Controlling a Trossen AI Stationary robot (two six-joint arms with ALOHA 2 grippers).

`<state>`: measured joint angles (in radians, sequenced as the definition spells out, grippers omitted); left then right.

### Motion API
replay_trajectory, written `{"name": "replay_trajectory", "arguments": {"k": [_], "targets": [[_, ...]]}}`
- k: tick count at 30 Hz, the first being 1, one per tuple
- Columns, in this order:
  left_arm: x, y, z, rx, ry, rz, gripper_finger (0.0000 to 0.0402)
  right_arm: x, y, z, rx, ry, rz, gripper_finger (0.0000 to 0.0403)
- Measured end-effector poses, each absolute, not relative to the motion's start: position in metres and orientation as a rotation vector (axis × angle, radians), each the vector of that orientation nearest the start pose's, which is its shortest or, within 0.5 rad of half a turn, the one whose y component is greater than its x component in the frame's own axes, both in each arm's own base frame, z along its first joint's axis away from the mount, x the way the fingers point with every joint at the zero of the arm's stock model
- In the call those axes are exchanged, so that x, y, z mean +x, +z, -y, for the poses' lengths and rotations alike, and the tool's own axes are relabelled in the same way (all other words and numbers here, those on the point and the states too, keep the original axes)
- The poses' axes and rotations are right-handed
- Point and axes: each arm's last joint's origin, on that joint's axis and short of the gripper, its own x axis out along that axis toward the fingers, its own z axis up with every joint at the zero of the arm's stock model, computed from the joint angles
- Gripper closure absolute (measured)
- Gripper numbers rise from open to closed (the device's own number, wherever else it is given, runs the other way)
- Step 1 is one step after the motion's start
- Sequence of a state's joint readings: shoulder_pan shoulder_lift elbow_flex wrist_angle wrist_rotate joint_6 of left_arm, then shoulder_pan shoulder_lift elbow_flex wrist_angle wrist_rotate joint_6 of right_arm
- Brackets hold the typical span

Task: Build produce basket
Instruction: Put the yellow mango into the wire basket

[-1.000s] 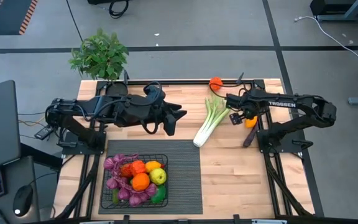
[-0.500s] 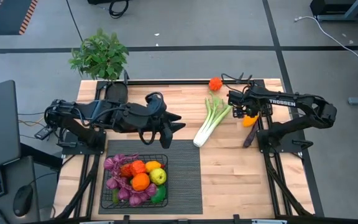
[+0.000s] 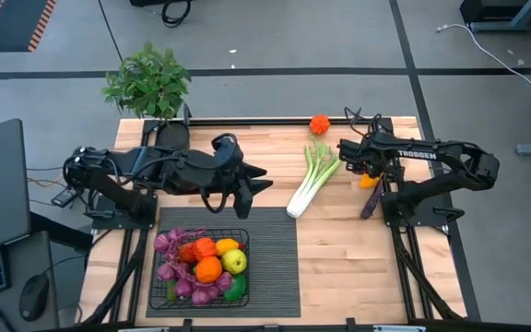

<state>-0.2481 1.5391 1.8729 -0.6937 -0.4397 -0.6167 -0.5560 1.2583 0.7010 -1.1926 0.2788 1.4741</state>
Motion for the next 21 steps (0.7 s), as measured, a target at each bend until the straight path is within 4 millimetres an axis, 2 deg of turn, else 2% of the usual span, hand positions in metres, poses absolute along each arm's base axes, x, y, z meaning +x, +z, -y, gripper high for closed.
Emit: {"name": "replay_trajectory", "arguments": {"k": [3, 8, 13, 21], "targets": [[0.305, 0.472, 0.061, -0.493, 0.296, -0.262, 0.023, 0.134, 0.178, 0.093, 1.213, -1.795, -0.976, 0.0054], [0.306, 0.472, 0.057, -0.5, 0.309, -0.257, 0.023, 0.133, 0.159, 0.09, 1.302, -1.732, -0.958, 0.0055], [0.306, 0.472, 0.057, -0.548, 0.324, -0.247, 0.023, 0.125, 0.147, 0.086, 1.266, -1.766, -0.977, 0.0055], [0.306, 0.472, 0.057, -0.576, 0.33, -0.242, 0.023, 0.126, 0.133, 0.088, 1.291, -1.711, -0.879, 0.0056]]}}
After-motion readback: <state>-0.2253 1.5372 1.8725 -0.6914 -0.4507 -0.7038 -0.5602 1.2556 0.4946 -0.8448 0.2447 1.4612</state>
